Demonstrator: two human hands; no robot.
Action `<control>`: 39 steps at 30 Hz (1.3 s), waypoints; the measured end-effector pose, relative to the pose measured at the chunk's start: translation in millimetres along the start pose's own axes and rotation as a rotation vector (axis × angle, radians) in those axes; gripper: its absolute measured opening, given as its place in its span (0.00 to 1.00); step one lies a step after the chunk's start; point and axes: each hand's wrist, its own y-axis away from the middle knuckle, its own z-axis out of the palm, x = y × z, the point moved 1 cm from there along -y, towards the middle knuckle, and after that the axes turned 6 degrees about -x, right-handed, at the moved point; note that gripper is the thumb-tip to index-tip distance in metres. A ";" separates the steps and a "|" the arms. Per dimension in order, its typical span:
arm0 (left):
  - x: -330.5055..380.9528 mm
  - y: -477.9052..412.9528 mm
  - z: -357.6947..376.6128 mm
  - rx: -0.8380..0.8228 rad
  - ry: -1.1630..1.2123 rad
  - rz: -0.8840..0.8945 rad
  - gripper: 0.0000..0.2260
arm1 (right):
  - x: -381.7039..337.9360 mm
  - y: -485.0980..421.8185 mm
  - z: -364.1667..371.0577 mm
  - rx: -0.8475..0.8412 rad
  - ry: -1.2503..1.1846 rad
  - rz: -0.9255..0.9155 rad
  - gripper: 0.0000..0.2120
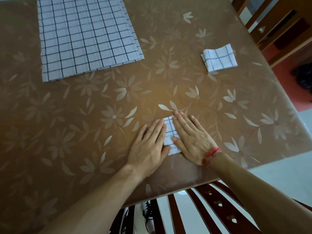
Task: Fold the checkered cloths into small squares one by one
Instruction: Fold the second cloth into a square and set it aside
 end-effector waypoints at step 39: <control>16.6 -9.1 -57.7 -0.030 1.971 -0.906 0.12 | 7.4 5.6 -78.0 0.028 -1.440 0.735 0.16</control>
